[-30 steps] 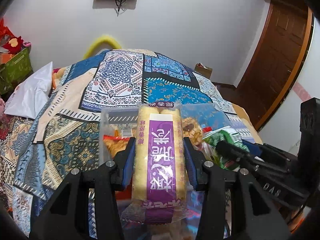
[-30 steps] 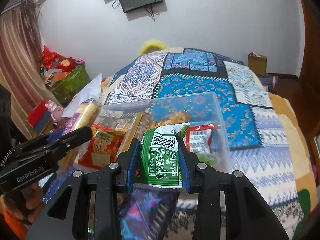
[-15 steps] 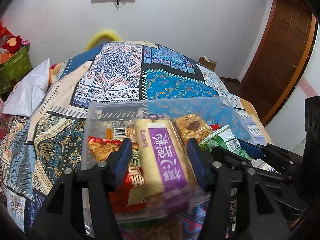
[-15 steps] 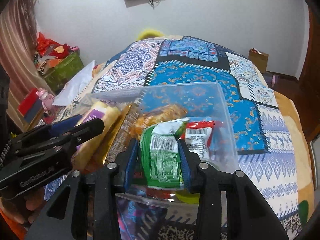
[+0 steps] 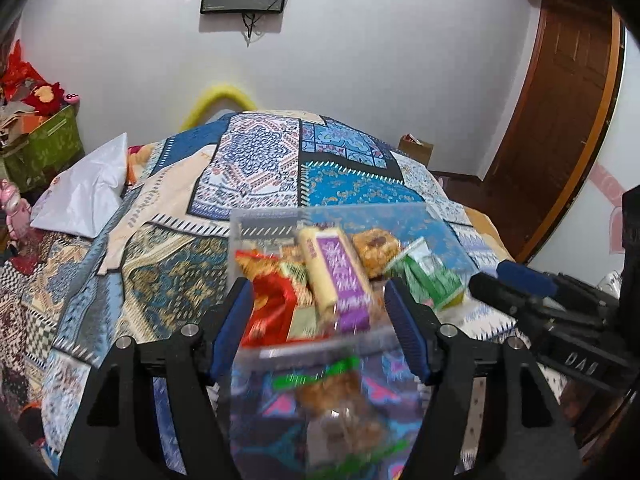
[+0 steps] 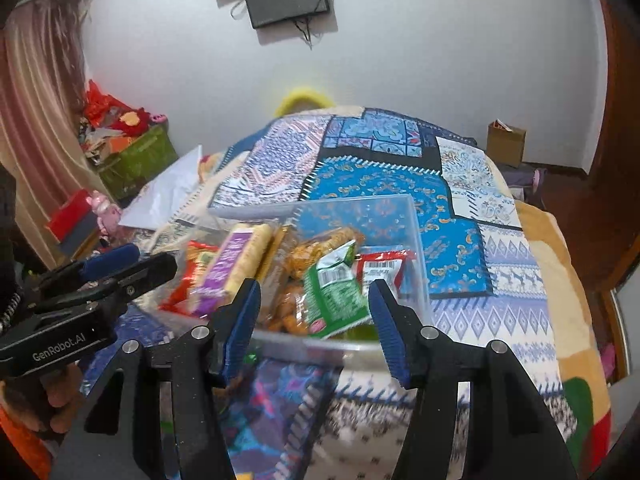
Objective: Organize snacks
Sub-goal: 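Grasp the clear cookie bag with the left tool while the right tool grasps the yellow snack bag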
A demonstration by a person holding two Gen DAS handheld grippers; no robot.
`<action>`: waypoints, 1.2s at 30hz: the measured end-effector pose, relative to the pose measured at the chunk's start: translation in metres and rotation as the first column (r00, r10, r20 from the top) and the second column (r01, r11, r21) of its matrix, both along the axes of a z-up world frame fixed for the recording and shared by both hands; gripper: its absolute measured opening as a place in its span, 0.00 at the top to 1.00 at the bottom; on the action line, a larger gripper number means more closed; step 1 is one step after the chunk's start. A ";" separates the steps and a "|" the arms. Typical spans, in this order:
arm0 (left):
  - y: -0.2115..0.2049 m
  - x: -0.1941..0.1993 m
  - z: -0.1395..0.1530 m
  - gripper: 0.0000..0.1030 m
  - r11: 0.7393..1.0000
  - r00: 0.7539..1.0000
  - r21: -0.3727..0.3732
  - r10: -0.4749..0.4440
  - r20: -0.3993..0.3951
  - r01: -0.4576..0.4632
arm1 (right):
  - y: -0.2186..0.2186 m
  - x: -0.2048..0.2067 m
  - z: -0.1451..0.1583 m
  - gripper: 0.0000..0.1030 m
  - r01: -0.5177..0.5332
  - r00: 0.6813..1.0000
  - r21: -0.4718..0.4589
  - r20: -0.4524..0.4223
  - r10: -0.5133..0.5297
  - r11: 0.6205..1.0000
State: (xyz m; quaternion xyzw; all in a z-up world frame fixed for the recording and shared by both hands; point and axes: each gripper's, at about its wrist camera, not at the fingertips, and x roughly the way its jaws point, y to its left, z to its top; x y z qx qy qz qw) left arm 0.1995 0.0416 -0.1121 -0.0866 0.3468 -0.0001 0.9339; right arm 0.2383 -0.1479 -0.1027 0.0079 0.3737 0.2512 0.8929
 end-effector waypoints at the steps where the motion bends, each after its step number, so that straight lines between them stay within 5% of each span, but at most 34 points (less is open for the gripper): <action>1: 0.000 -0.006 0.000 0.35 1.000 1.000 0.002 0.000 -0.008 0.000 | -0.001 -0.007 0.003 0.49 -0.005 1.000 0.005 0.001 0.005 1.000; 6: 0.001 -0.041 -0.007 0.35 1.000 0.999 0.016 -0.012 -0.050 0.013 | -0.002 -0.033 0.002 0.41 -0.022 1.000 -0.004 0.000 0.022 1.000; 18: -0.006 -0.107 -0.048 0.31 0.997 0.986 0.044 -0.058 -0.153 0.066 | 0.004 -0.088 -0.045 0.41 -0.085 0.987 -0.051 -0.138 0.078 0.995; 28: 0.002 -0.130 -0.071 0.31 0.999 0.976 -0.001 -0.046 -0.213 0.046 | 0.020 -0.117 -0.086 0.40 -0.172 0.955 -0.081 -0.260 0.145 0.982; 36: 0.001 -0.129 -0.070 0.31 0.999 0.976 -0.002 -0.047 -0.213 0.047 | 0.034 -0.130 -0.088 0.45 -0.237 0.962 -0.214 -0.188 0.199 0.948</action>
